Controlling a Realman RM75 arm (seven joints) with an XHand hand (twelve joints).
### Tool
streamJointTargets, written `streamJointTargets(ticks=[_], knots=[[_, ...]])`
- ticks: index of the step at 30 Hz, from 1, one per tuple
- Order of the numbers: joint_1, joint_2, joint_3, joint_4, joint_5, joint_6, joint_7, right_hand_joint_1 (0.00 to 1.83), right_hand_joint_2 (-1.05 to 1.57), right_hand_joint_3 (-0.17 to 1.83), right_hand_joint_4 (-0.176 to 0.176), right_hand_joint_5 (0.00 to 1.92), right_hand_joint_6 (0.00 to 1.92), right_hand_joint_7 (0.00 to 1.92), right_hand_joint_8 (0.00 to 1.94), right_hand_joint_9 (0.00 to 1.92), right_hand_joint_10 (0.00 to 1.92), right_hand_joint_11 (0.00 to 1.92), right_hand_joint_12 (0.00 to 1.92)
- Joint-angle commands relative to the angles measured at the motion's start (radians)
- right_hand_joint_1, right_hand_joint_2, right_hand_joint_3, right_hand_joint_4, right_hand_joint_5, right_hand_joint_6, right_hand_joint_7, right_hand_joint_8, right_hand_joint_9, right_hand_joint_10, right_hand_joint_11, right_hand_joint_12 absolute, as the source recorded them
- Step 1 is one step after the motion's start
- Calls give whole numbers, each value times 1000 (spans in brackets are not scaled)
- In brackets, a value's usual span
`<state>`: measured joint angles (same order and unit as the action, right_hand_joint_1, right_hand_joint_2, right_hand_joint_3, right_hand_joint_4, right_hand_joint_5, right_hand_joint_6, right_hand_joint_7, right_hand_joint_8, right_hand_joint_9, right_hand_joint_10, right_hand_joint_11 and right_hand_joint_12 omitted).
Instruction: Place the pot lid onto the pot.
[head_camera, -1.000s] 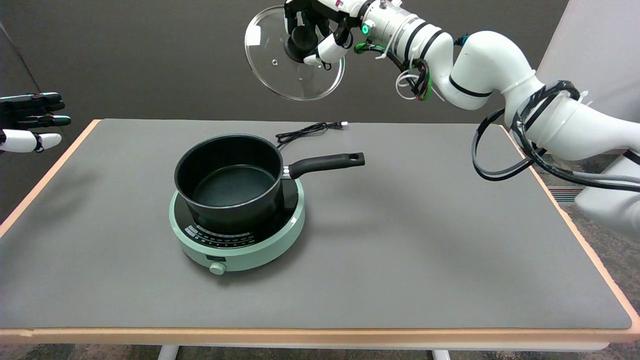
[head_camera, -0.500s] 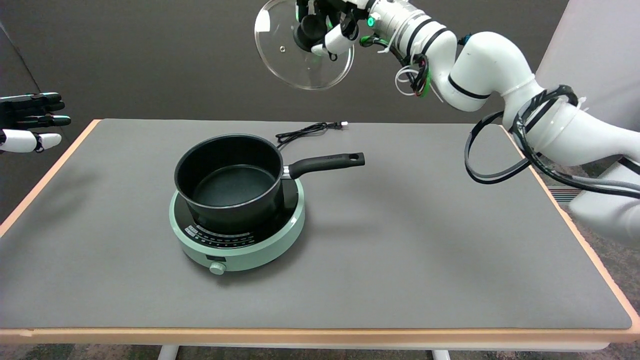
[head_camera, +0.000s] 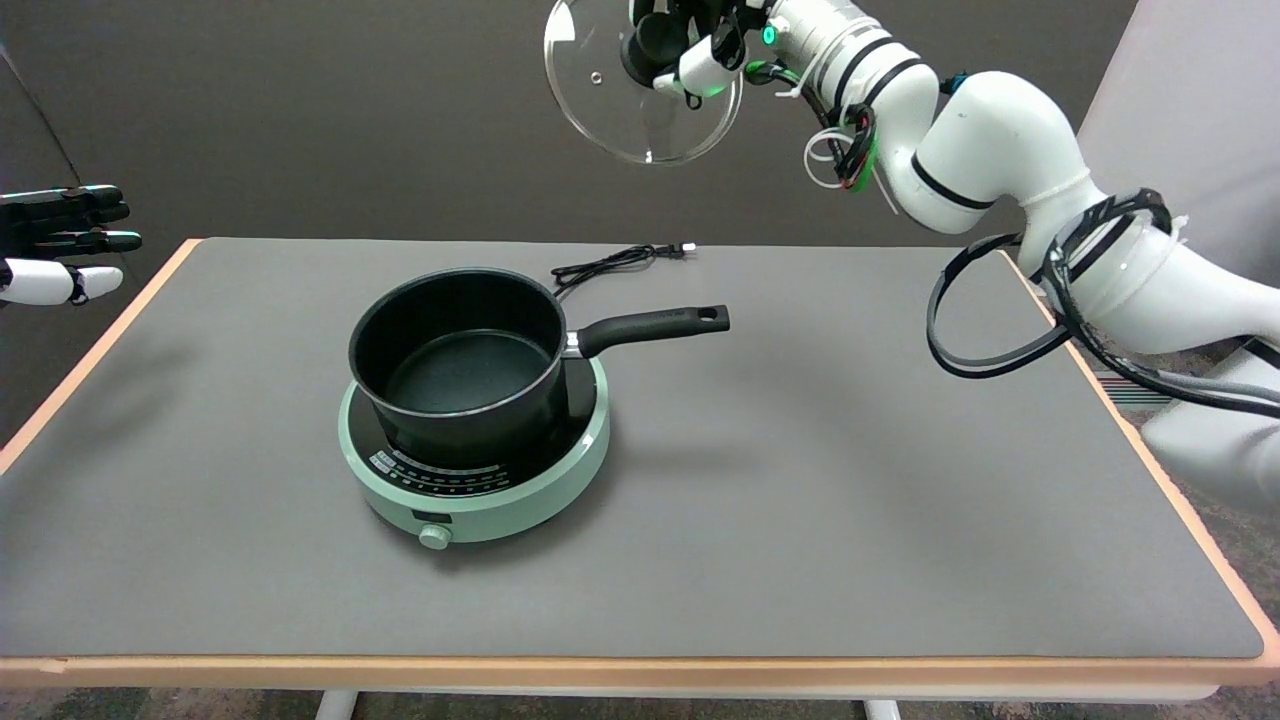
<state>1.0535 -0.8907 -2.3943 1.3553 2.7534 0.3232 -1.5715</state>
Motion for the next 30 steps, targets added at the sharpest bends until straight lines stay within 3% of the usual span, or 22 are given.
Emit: streamJointTargets(ticks=[1,14,22,30], knots=[[13,12,-14,22,0,75,-38,1381,738,733,176,704,1299,1003,1195,903,1612,753,1037],[-1,-19,39,-41,0,113,-38,1382,737,734,176,705,1298,1005,1192,902,1609,752,1039],[6,-30,-1,-124,0,55,-38,1381,737,733,176,707,1295,1005,1191,901,1610,751,1039],[-24,-49,50,-177,-1,5,-35,1381,737,733,176,707,1294,1005,1191,901,1611,751,1039]])
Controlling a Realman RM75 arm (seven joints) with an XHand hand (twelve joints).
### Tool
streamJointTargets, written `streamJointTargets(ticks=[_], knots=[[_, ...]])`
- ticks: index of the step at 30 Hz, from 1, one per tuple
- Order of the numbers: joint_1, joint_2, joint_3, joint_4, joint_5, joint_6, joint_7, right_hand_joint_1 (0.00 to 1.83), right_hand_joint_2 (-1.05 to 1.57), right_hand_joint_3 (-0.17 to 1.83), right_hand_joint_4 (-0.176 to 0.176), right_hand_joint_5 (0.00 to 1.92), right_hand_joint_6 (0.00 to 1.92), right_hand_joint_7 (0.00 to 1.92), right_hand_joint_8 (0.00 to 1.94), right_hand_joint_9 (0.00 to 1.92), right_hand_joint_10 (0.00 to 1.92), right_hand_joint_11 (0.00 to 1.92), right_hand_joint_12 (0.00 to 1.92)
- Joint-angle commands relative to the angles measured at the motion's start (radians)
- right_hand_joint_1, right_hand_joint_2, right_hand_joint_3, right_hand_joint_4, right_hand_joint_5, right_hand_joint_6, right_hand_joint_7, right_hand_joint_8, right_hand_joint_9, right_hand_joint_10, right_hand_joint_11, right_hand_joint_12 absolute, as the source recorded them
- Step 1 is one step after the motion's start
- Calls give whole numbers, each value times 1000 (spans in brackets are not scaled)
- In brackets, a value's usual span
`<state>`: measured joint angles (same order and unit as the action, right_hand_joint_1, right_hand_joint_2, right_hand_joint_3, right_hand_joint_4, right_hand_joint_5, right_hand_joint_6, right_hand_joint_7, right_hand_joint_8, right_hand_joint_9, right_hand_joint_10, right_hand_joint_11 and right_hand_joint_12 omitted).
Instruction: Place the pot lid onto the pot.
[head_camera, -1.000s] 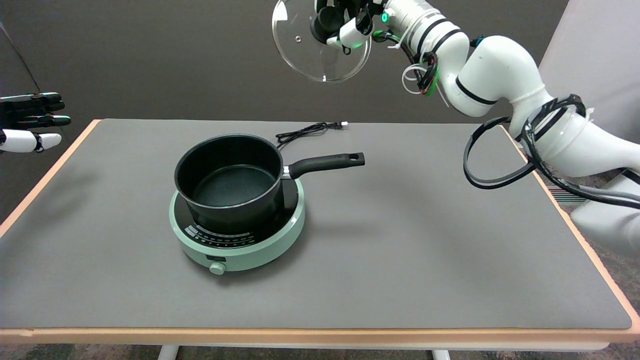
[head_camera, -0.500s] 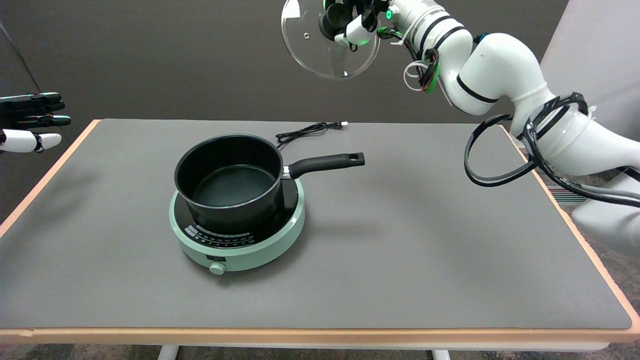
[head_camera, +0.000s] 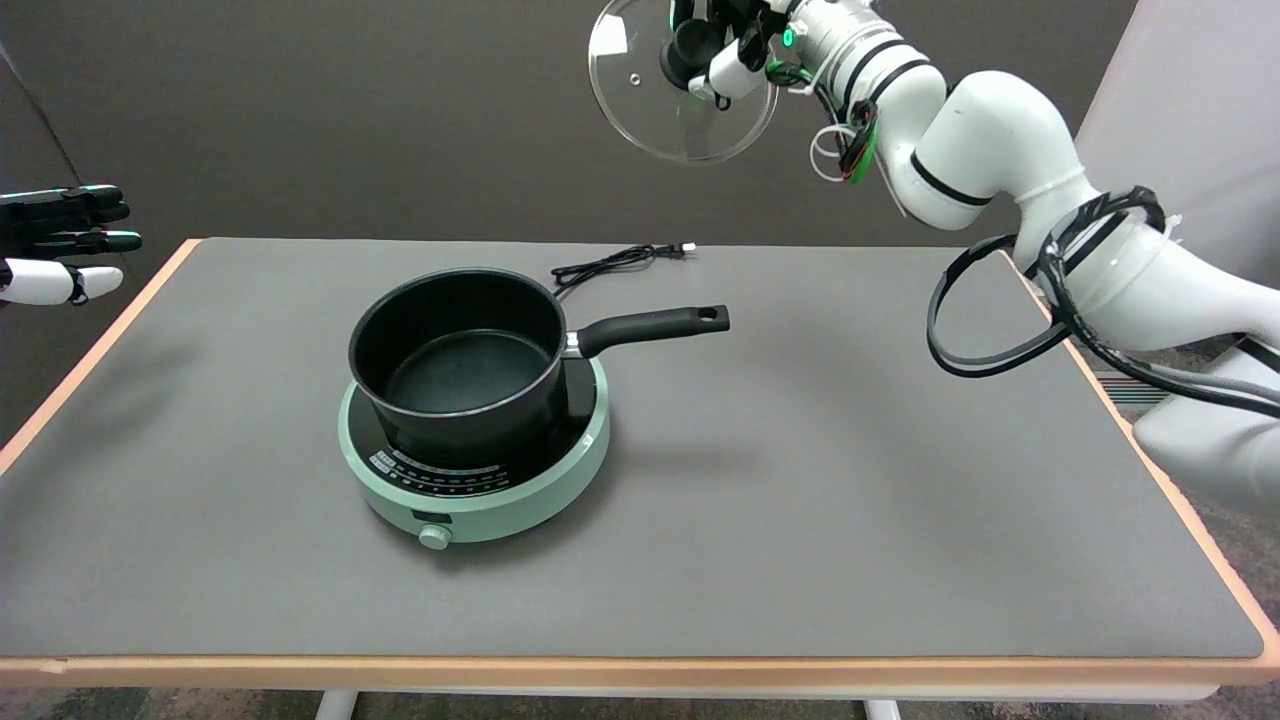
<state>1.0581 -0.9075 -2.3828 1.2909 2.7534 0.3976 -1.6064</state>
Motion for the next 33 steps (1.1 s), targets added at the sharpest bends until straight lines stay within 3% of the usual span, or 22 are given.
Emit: streamJointTargets(ticks=[1,6,16,33], knots=[[-30,-30,37,-114,-1,-71,1,1381,737,732,176,708,1294,1006,1190,901,1610,751,1039],[-17,-21,-1,-108,0,-72,6,1381,737,732,176,708,1294,1005,1191,901,1610,751,1039],[62,-12,-209,38,0,-126,1,1382,737,731,176,709,1289,1007,1187,901,1605,750,1044],[53,-39,-215,232,1,-174,-2,1382,739,726,176,715,1274,1008,1182,902,1601,741,1062]])
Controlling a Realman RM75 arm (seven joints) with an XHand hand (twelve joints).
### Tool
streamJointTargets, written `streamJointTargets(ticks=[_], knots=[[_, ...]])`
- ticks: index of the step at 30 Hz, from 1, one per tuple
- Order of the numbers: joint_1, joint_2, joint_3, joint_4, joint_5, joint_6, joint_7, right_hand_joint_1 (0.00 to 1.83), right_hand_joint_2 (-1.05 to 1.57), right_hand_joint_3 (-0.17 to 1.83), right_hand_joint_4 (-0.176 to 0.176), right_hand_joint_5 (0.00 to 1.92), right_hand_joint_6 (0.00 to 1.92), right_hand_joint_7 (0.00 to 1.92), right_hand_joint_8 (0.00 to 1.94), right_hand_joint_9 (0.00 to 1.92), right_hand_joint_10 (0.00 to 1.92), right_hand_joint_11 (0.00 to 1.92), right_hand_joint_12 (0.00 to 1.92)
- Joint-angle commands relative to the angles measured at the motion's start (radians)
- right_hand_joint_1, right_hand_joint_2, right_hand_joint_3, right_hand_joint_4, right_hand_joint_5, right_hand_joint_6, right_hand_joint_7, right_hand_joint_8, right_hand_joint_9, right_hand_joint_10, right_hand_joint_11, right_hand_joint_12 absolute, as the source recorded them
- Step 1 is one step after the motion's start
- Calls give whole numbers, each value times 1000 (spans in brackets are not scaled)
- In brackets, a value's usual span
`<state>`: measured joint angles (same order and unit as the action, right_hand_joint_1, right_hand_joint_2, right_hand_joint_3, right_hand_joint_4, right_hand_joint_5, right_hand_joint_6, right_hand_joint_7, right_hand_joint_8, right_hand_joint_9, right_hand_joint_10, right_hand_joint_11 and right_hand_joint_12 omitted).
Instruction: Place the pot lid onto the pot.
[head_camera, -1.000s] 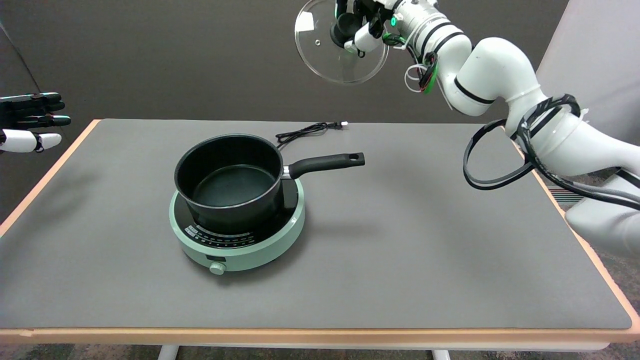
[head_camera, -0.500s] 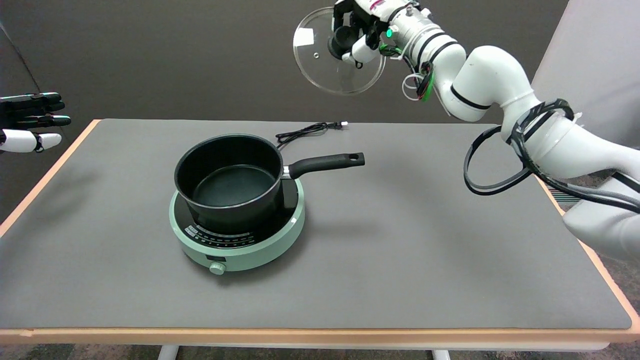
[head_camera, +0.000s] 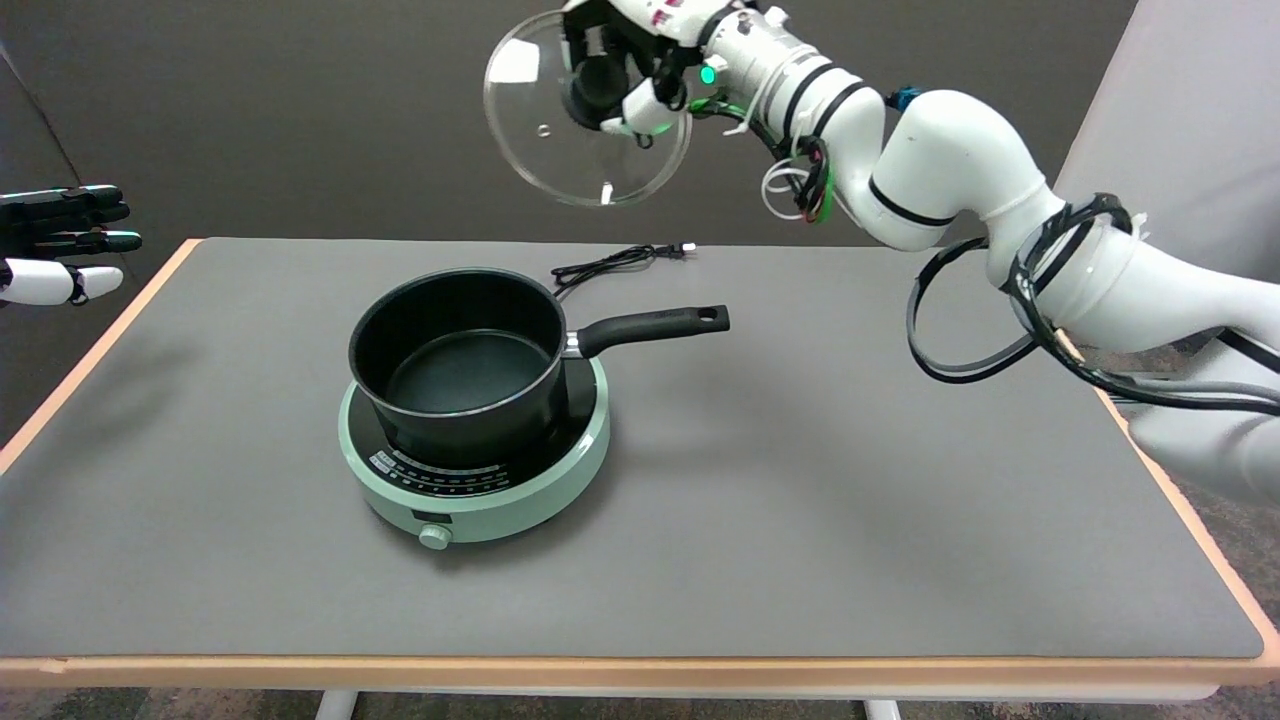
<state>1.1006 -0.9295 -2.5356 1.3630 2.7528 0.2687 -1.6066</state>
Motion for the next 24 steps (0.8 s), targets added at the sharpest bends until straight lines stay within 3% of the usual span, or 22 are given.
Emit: streamJointTargets(ticks=[1,10,24], knots=[[6,-16,-61,168,1,-46,-3,1381,739,725,176,717,1272,1008,1182,901,1601,740,1064],[-34,-42,-62,150,1,-54,-52,1381,742,720,176,723,1266,1007,1182,895,1599,730,1079],[64,-107,-55,-110,2,26,-60,1381,745,716,176,721,1268,1006,1182,894,1600,726,1083]])
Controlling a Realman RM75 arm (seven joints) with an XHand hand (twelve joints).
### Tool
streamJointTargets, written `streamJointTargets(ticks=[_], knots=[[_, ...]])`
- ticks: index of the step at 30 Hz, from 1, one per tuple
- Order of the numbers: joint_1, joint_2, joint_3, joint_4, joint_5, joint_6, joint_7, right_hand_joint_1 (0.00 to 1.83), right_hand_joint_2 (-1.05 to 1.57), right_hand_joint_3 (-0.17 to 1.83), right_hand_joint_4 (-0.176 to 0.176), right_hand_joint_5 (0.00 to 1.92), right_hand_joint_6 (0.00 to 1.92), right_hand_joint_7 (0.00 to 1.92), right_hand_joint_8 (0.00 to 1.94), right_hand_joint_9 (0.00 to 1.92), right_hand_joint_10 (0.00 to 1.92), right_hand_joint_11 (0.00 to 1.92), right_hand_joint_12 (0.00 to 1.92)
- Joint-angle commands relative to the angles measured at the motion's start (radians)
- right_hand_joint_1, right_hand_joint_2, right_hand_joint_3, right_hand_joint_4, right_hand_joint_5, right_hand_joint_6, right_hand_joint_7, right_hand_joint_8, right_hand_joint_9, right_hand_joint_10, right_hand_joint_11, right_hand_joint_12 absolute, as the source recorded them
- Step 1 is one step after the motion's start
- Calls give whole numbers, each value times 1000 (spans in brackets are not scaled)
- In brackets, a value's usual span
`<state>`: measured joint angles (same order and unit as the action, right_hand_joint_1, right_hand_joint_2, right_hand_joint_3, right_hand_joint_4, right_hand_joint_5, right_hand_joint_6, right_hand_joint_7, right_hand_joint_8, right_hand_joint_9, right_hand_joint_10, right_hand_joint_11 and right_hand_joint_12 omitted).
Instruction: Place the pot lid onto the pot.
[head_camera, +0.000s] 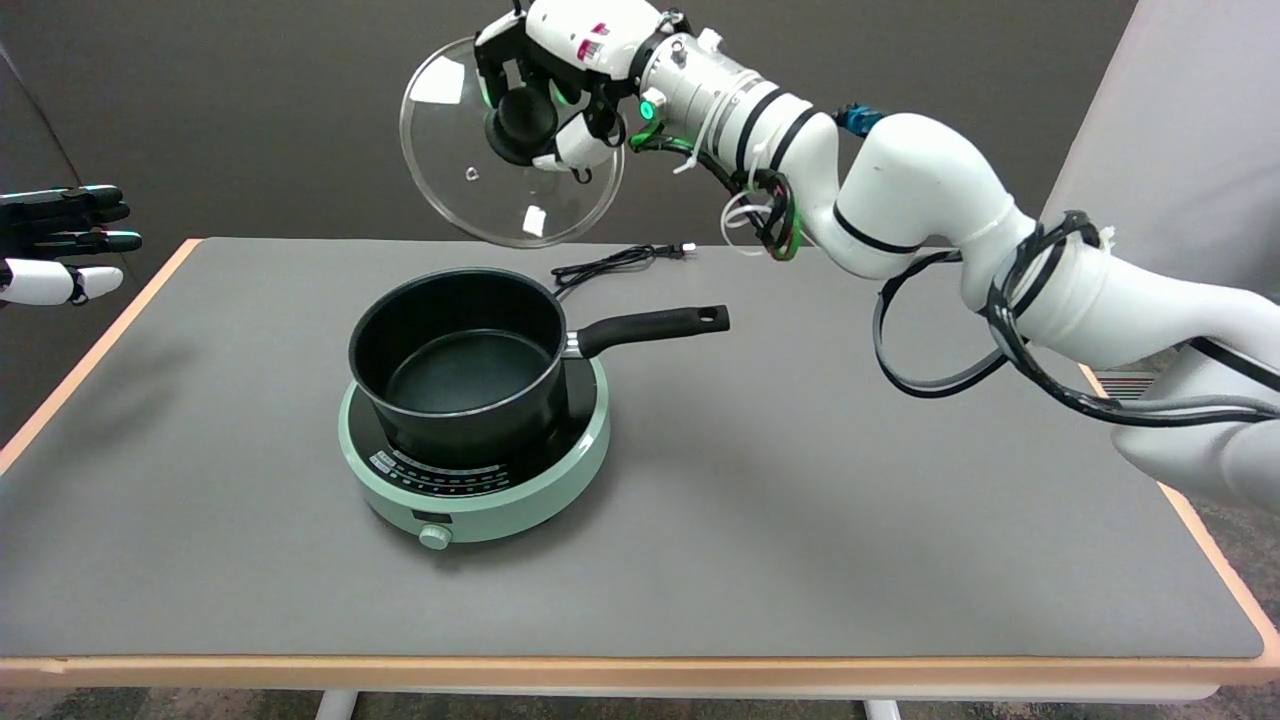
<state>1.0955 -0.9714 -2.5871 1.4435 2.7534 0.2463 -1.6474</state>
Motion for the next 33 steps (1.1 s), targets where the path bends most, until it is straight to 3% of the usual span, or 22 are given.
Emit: streamJointTargets(ticks=[1,23,33], knots=[[73,-65,-3,-198,1,49,-17,1381,745,716,176,721,1268,1006,1182,894,1600,726,1082],[112,-72,31,-315,1,66,70,1382,739,721,176,720,1276,1011,1176,898,1595,736,1070],[47,-92,174,-340,1,35,27,1382,741,718,176,719,1274,1011,1173,898,1595,736,1073]])
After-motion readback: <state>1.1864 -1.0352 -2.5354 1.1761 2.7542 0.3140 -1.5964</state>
